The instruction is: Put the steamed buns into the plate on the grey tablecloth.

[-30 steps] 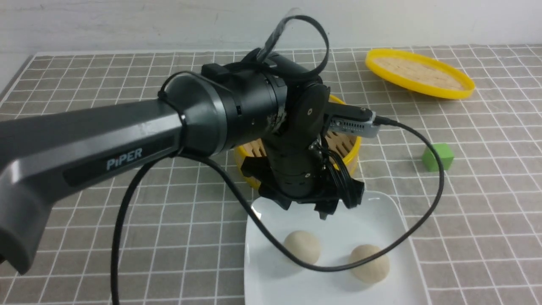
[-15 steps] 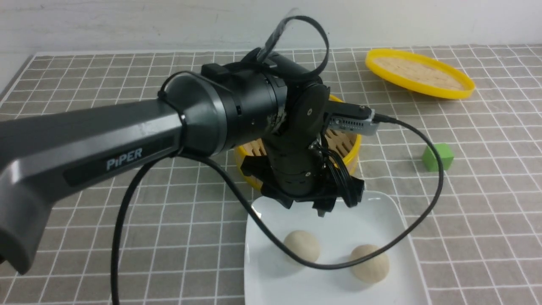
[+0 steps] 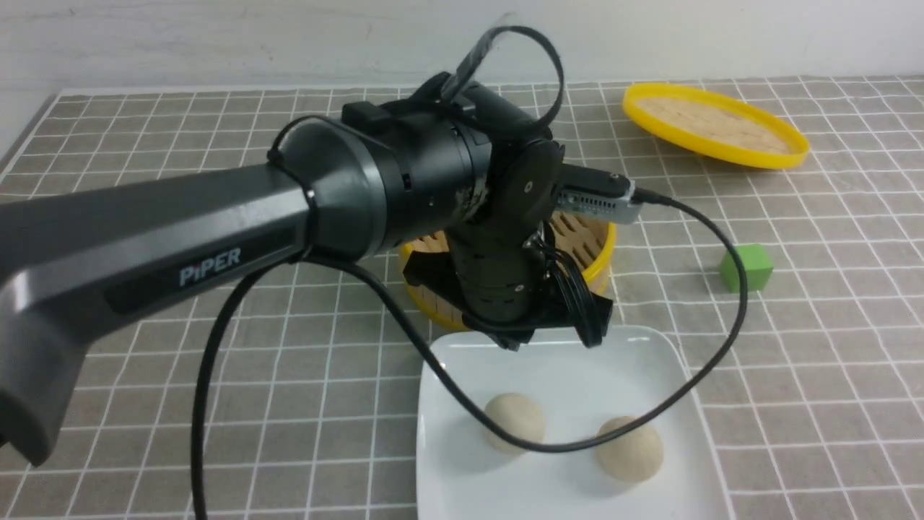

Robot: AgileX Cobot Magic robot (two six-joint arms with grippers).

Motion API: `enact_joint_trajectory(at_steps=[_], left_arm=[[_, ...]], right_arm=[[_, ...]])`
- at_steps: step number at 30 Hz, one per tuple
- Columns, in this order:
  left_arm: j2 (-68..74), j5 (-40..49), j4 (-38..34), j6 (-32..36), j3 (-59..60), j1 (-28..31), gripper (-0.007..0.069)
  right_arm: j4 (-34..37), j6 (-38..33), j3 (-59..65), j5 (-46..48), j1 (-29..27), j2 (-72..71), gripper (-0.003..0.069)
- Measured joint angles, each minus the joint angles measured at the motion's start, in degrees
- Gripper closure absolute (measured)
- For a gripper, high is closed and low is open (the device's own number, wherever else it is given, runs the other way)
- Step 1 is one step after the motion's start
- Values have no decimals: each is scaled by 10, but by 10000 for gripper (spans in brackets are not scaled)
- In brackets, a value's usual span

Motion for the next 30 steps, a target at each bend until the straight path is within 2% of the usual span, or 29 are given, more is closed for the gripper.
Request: enact_joint_trajectory(at_steps=[6, 11, 14, 26, 30], left_arm=[[-51, 7, 47, 0, -2, 0, 622], [-105, 39, 100, 0, -5, 0, 622], [-131, 65, 108, 0, -5, 0, 622], [-271, 166, 148, 12, -3, -1, 622], [-350, 174, 152, 18, 48, -1, 622]], right_arm=[[-1, 0, 73, 7, -69, 0, 606], [-4, 1, 78, -14, -114, 0, 600], [-5, 1, 79, -15, -134, 0, 597], [-9, 0, 79, -17, -154, 0, 580], [-9, 0, 79, -18, -154, 0, 575]])
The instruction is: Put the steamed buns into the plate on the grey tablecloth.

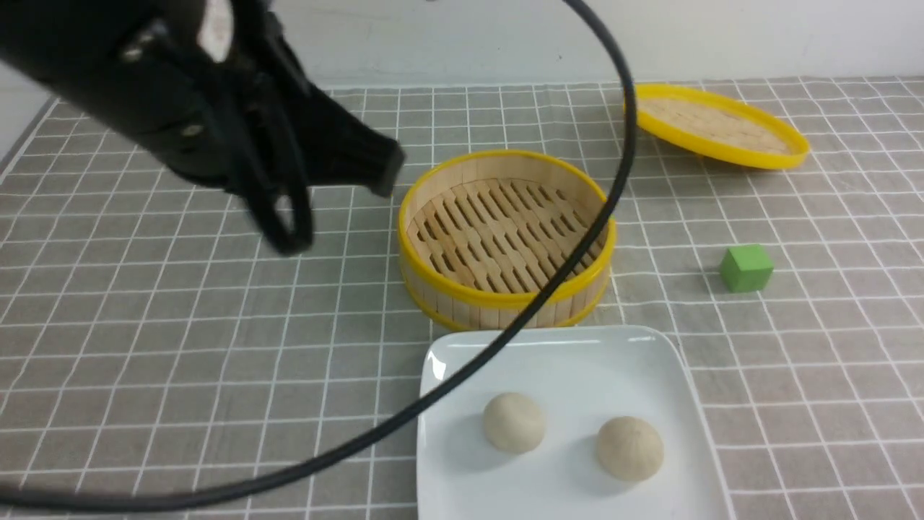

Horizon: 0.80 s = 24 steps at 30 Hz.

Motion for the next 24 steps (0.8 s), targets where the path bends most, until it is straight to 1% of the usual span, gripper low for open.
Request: enact_joint_trajectory(at_steps=[2, 4, 6, 7, 8, 10, 11, 12, 13, 14, 16, 18, 24], left_arm=[[-46, -11, -13, -9, 57, 0, 622], [-80, -46, -32, -16, 116, 0, 622], [-126, -116, -63, -27, 191, 0, 622], [-151, -177, -83, -39, 249, 0, 622], [-158, -199, -89, -43, 257, 0, 622], [-194, -323, -123, -72, 342, 0, 621], [-205, -357, -134, -81, 369, 0, 620], [-207, -373, -136, -85, 373, 0, 620], [-219, -425, -148, -95, 405, 0, 617], [-225, -449, -152, -98, 421, 0, 615], [-231, -473, -152, -102, 440, 0, 613], [-231, -477, -143, -104, 456, 0, 610], [-230, -457, -106, -104, 467, 0, 605]], right_arm=[[0, 0, 0, 0, 0, 0, 573], [0, 0, 0, 0, 0, 0, 570], [0, 0, 0, 0, 0, 0, 568], [0, 0, 0, 0, 0, 0, 566], [0, 0, 0, 0, 0, 0, 566], [0, 0, 0, 0, 0, 0, 562], [0, 0, 0, 0, 0, 0, 562], [0, 0, 0, 0, 0, 0, 562], [0, 0, 0, 0, 0, 0, 560], [0, 0, 0, 0, 0, 0, 559], [0, 0, 0, 0, 0, 0, 559], [0, 0, 0, 0, 0, 0, 556], [0, 0, 0, 0, 0, 0, 547]])
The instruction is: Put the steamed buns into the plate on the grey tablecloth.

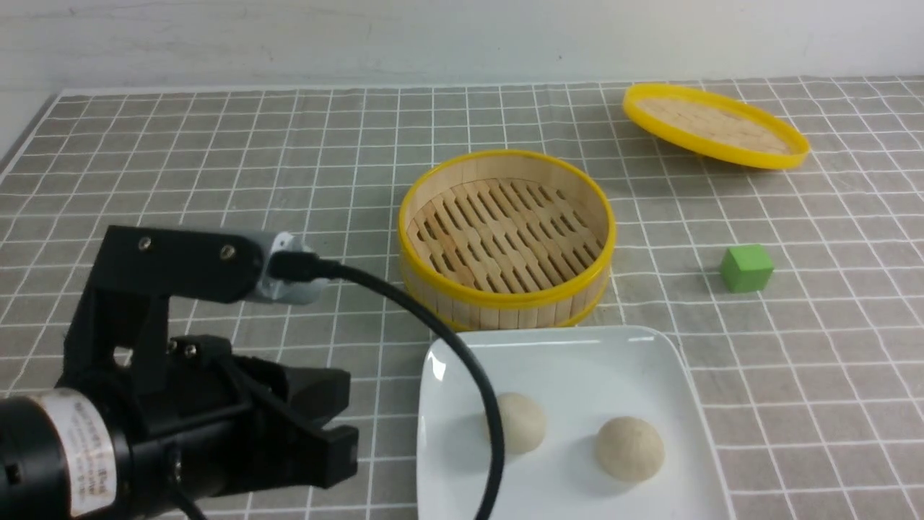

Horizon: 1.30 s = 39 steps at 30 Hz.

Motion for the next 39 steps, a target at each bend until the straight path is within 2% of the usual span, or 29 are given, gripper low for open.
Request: enact_joint_trajectory(at_steps=[7, 11, 14, 15, 17, 18, 19, 21, 22, 24, 28, 33, 39], left_arm=[[-1, -2, 11, 0, 0, 5, 601], [-43, -11, 11, 2, 26, 56, 594], [-130, -11, 13, 13, 82, 123, 590], [-130, -11, 13, 13, 87, 123, 590], [-217, -11, 6, 31, 140, 177, 588], [-224, -11, 5, 32, 145, 182, 588], [-280, -10, -5, 49, 183, 224, 587], [-321, -8, -14, 62, 211, 259, 588], [-372, -7, -28, 82, 247, 307, 586], [-421, -4, -42, 102, 285, 358, 583], [-488, 1, -51, 134, 339, 431, 578], [-494, -1, -51, 156, 367, 438, 574], [-495, -18, -49, 164, 371, 409, 571]], right_arm=[[0, 0, 0, 0, 0, 0, 538], [0, 0, 0, 0, -2, 0, 533], [0, 0, 0, 0, -3, 0, 528], [0, 0, 0, 0, -3, 0, 528], [0, 0, 0, 0, -4, 0, 524], [0, 0, 0, 0, -4, 0, 524], [0, 0, 0, 0, -4, 0, 522], [0, 0, 0, 0, -4, 0, 521], [-1, 0, 0, 0, -4, 0, 519], [-1, 0, 0, 0, -4, 0, 516], [-1, 0, 0, 0, -4, 0, 512], [-1, 0, 0, 0, -4, 0, 506], [-1, 0, 0, 0, -4, 0, 499]])
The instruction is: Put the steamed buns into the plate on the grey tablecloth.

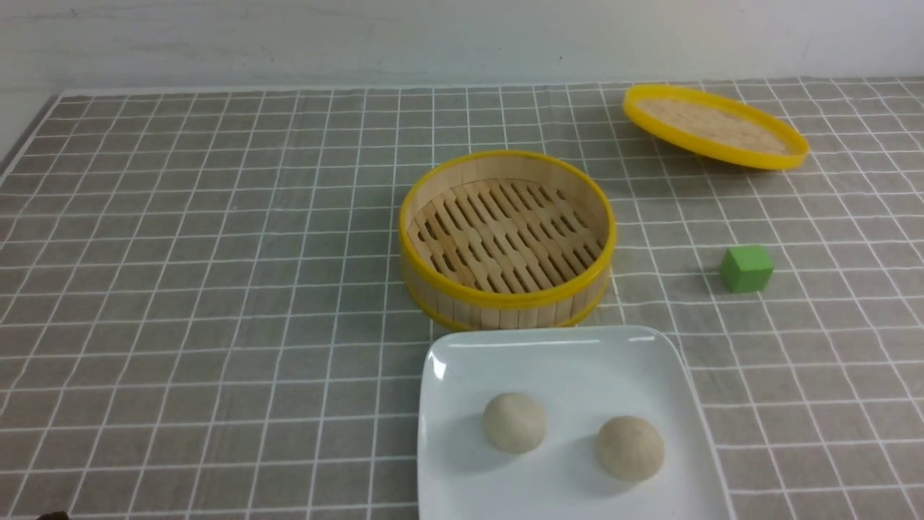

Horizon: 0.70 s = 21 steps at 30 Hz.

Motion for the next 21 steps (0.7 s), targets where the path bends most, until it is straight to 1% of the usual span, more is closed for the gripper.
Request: enact_joint_trajectory(at_steps=[9, 16, 21], left_arm=[[0, -6, 1, 30, 0, -3, 570], [0, -6, 3, 32, 0, 33, 557], [0, -6, 3, 32, 0, 35, 552]], right_arm=[[0, 0, 0, 0, 0, 0, 486], [0, 0, 0, 0, 0, 0, 474], [0, 0, 0, 0, 0, 0, 467]])
